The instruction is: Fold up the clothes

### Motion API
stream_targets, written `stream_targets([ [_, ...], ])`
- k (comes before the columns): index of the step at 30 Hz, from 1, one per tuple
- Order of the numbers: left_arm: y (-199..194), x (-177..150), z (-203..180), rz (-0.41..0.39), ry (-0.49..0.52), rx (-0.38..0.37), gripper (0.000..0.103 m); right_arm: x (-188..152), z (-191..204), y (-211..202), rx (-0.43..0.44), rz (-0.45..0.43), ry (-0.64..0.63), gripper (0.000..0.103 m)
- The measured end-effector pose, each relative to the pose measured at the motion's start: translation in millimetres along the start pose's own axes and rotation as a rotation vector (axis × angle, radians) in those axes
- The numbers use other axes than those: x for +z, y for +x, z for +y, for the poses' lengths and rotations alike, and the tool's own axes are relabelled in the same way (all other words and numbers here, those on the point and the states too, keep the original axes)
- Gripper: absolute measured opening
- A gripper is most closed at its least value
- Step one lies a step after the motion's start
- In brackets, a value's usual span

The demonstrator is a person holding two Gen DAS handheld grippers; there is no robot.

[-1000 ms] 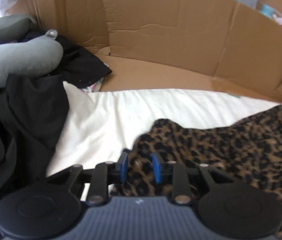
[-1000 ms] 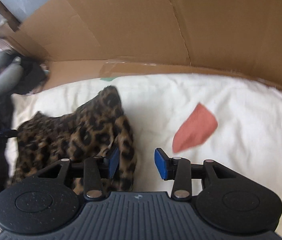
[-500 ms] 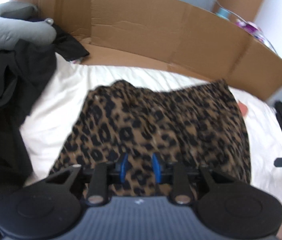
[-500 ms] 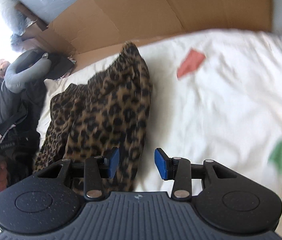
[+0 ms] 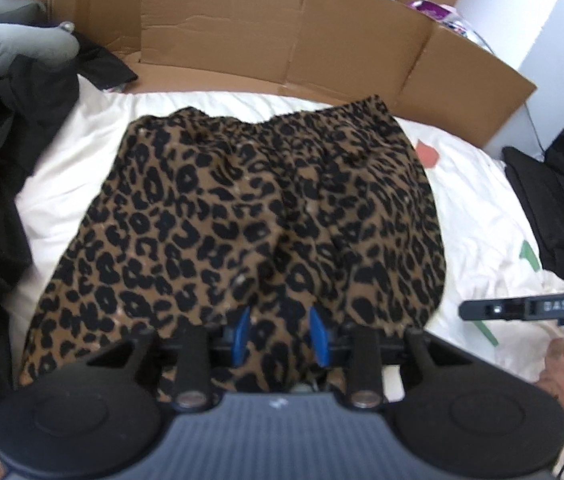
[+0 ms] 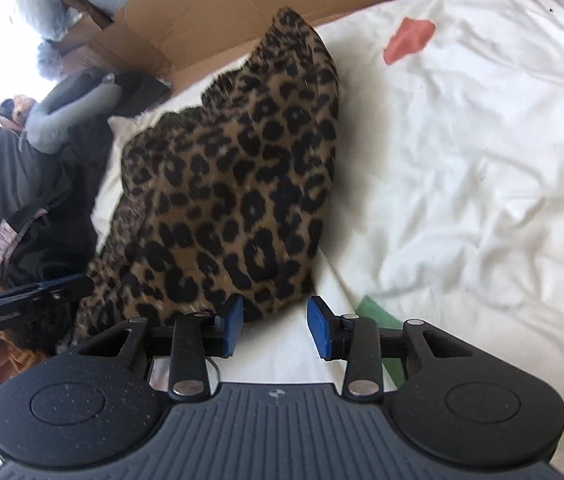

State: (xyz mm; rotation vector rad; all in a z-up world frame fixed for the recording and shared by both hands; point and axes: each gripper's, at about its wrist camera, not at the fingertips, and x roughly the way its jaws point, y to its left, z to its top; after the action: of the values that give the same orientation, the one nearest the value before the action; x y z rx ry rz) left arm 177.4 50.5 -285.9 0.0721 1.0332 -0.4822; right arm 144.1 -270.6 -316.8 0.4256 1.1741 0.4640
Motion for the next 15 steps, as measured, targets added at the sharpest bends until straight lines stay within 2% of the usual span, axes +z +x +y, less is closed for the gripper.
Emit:
stream_targets([
  [8,11.4,-24.2,-1.1,0.023,-0.098,-0.012,0.035,-4.5,-2.6,16.8,0.009,-0.009,0.008,0.041],
  [15,9.9,-32.8,-0.2,0.022,-0.126,-0.020,0.034,-6.3,4.1,36.5,0.019,0.011,0.003,0.041],
])
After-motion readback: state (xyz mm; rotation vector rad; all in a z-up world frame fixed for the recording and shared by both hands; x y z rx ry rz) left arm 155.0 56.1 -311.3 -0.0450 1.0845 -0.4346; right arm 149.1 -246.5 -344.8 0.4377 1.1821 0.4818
